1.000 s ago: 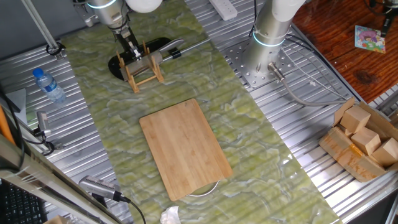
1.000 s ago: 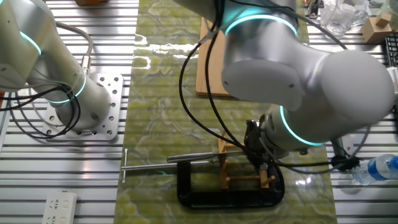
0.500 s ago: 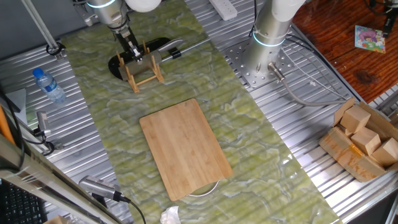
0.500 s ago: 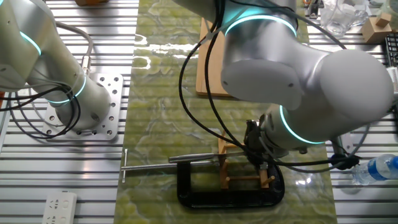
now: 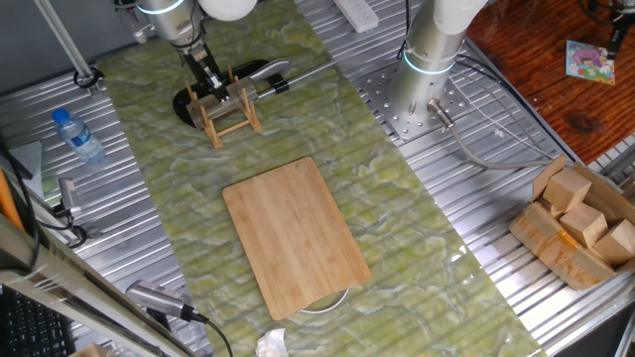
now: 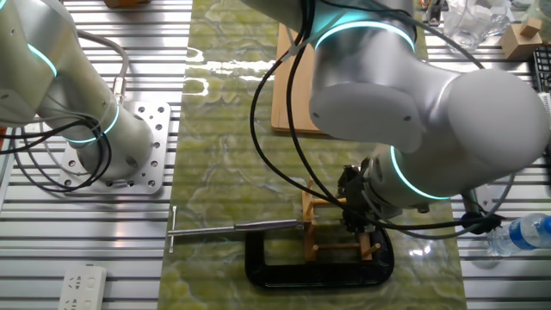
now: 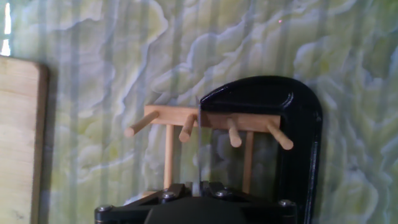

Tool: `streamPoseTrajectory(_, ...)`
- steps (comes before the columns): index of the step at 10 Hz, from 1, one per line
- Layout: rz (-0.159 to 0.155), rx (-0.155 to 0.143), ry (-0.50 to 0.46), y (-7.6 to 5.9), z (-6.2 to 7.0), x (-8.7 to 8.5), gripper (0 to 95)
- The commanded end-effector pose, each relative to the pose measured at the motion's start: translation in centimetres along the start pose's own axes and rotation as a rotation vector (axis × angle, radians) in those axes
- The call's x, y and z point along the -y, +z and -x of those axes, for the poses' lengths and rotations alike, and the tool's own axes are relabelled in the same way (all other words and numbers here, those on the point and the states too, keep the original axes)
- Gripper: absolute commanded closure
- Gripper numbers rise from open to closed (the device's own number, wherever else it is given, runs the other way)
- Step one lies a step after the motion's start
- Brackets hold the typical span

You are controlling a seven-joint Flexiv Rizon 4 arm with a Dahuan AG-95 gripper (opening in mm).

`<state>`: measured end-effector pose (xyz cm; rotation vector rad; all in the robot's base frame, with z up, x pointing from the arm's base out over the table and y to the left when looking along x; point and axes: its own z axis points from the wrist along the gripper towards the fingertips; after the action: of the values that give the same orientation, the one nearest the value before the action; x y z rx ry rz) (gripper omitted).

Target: Put the knife on the knife rack

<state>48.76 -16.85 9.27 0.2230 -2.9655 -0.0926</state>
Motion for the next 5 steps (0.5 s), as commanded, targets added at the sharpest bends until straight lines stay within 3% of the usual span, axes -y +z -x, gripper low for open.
streamPoseTrajectory(1, 0.001, -0.011, -0.007, -0.4, 0.0, 0.0, 57.0)
streamPoseTrajectory(5, -0.001, -0.034, -0.027, -1.9, -0.3, 0.5, 57.0)
